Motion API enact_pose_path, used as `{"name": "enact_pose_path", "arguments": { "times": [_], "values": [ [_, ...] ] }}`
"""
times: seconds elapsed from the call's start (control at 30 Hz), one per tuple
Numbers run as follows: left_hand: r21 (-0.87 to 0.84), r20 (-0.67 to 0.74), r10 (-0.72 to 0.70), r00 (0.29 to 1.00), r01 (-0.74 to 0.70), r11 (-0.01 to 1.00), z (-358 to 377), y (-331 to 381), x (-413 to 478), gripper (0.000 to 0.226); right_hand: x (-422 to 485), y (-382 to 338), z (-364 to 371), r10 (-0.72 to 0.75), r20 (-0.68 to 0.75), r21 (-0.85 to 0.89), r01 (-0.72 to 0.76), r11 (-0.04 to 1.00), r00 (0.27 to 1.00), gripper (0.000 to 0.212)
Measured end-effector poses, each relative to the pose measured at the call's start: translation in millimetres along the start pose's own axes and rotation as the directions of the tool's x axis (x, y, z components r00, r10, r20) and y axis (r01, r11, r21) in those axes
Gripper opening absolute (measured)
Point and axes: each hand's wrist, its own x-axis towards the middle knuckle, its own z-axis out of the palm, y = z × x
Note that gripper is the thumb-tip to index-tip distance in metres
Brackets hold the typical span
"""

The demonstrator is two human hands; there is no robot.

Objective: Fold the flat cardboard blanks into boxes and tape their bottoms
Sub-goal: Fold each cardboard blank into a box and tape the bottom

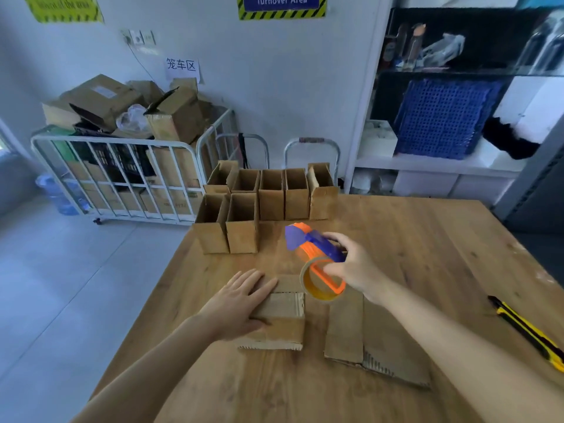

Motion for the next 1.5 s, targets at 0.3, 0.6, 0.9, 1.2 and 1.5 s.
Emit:
{"name": "enact_pose_path", "arguments": {
  "times": [0.3,0.6,0.9,1.2,1.5],
  "values": [
    [0.015,0.042,0.082,0.996,-0.082,0.997,1.2,-13.5,6.0,0.091,12.9,-15.3,21.2,-0.189,-0.019,-0.14,0.184,0.973,0.982,0.068],
    [-0.679,-0.043,-0.1,0.994,0.044,0.733,-7.9,-14.8,8.5,0.041,6.0,-3.4,29.1,-0.244,-0.004,-0.267,0.235,0.935,0.97,0.071],
    [-0.774,-0.309,-0.53,0.79,0.115,0.623,-5.9,-5.7,10.6,0.022,0.3,-5.3,31.9,-0.287,0.061,-0.329,0.29,0.899,0.956,0.071],
    [-0.9,0.396,-0.415,0.819,0.258,-0.35,-48.2,-0.6,17.1,0.032,2.2,-8.4,34.0,-0.302,0.136,-0.406,0.331,0.852,0.944,0.075],
    [-0.957,0.276,-0.499,0.821,0.281,-0.066,-32.5,-8.2,11.3,0.014,3.5,-23.6,33.2,-0.33,0.326,-0.611,0.464,0.641,0.886,0.069]
  ]
}}
